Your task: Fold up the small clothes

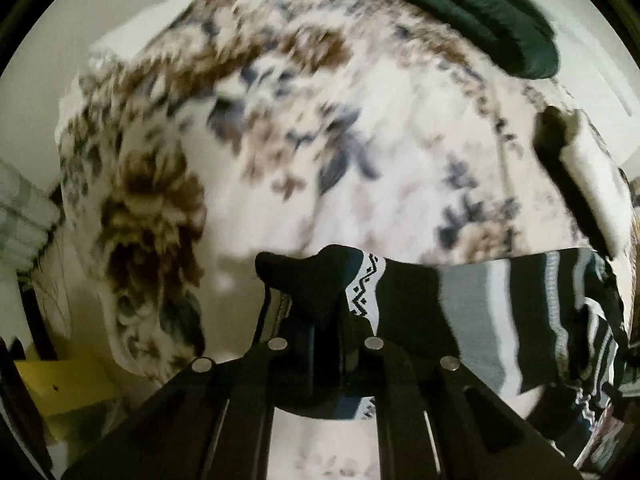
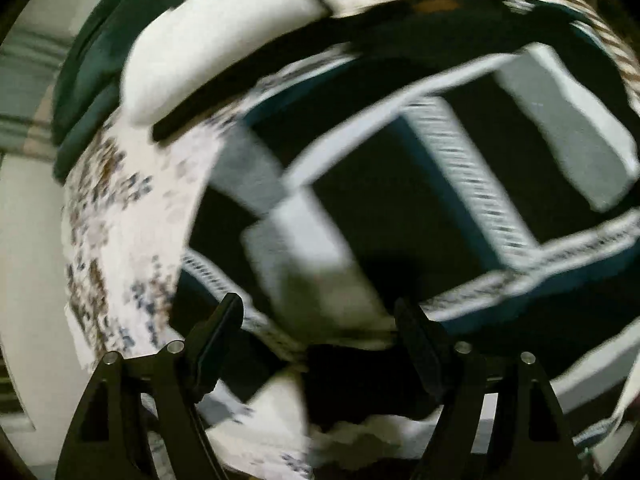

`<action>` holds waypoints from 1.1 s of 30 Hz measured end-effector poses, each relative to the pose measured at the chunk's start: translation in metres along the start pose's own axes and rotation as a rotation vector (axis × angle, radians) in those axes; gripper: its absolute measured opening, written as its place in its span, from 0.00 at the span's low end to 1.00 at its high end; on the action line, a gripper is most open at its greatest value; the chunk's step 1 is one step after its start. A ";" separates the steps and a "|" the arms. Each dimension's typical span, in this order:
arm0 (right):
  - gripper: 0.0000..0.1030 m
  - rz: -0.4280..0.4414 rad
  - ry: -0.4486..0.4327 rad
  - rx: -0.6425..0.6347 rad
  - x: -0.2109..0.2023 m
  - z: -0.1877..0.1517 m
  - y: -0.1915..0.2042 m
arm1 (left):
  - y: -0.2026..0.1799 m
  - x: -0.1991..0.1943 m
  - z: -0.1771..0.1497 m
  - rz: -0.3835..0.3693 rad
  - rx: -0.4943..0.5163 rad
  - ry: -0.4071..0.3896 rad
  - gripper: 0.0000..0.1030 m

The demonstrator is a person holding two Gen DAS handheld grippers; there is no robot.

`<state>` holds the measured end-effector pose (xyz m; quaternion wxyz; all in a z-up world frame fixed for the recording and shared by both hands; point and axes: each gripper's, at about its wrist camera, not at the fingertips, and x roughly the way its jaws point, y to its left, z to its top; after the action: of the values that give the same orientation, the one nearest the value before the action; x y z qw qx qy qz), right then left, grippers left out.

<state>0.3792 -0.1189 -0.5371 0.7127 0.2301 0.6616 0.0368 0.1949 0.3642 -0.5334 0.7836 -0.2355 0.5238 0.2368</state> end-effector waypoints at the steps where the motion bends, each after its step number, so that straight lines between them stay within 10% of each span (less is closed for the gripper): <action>1: 0.78 -0.011 -0.008 0.019 -0.008 0.000 -0.014 | -0.010 -0.012 0.004 -0.002 0.023 -0.020 0.05; 13: 0.78 -0.141 -0.037 0.068 -0.058 0.019 -0.128 | -0.232 -0.101 0.014 -0.080 0.351 -0.165 0.05; 26: 0.78 -0.189 -0.072 0.136 -0.115 0.070 -0.292 | -0.586 -0.102 -0.153 -0.392 0.677 -0.051 0.06; 33: 0.78 -0.222 -0.052 0.199 -0.137 0.087 -0.373 | -0.652 -0.073 -0.191 -0.333 0.750 0.004 0.21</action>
<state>0.3523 -0.5246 -0.5487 0.7030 0.2259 0.6646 -0.1140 0.4376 -0.2692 -0.4519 0.8418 -0.0154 0.5300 -0.1010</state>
